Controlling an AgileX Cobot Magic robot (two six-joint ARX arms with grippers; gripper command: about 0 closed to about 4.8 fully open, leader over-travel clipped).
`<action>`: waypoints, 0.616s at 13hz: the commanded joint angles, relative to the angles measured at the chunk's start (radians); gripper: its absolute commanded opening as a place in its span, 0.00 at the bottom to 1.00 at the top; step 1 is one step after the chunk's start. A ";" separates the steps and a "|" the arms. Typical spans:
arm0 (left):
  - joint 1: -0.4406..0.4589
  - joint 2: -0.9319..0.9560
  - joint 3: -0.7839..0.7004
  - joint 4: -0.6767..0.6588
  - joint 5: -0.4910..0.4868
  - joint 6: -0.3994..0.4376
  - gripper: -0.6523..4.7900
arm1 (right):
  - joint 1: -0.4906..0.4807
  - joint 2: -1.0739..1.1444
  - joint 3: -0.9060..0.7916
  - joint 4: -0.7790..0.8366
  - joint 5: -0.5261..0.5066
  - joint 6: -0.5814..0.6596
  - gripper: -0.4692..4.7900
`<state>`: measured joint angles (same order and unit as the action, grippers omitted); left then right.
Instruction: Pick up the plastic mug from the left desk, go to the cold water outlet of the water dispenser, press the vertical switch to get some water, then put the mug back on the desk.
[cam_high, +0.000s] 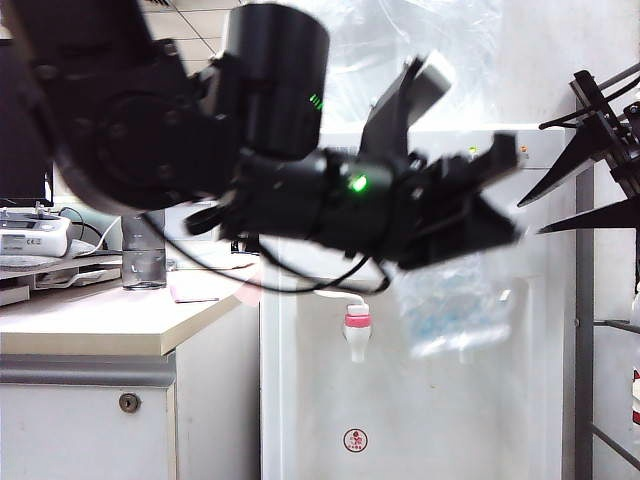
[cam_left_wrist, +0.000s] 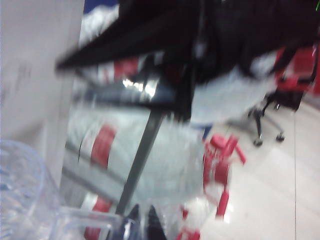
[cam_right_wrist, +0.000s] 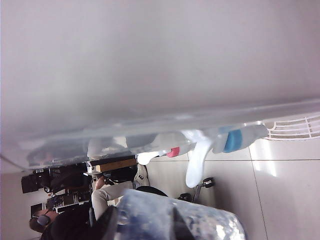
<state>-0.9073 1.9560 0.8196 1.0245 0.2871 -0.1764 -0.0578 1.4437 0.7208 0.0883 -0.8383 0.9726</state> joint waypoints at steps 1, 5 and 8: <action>0.000 -0.061 -0.031 0.039 -0.003 0.018 0.11 | 0.002 -0.004 0.005 -0.035 -0.006 -0.012 0.36; 0.000 -0.137 -0.063 0.038 -0.007 0.049 0.11 | 0.003 -0.004 0.003 -0.096 -0.018 -0.061 0.29; 0.000 -0.187 -0.064 0.034 -0.006 0.082 0.11 | 0.003 -0.003 0.003 -0.108 -0.021 -0.083 0.29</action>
<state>-0.9073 1.7973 0.7532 1.0119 0.2790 -0.1326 -0.0566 1.4437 0.7204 -0.0250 -0.8505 0.9089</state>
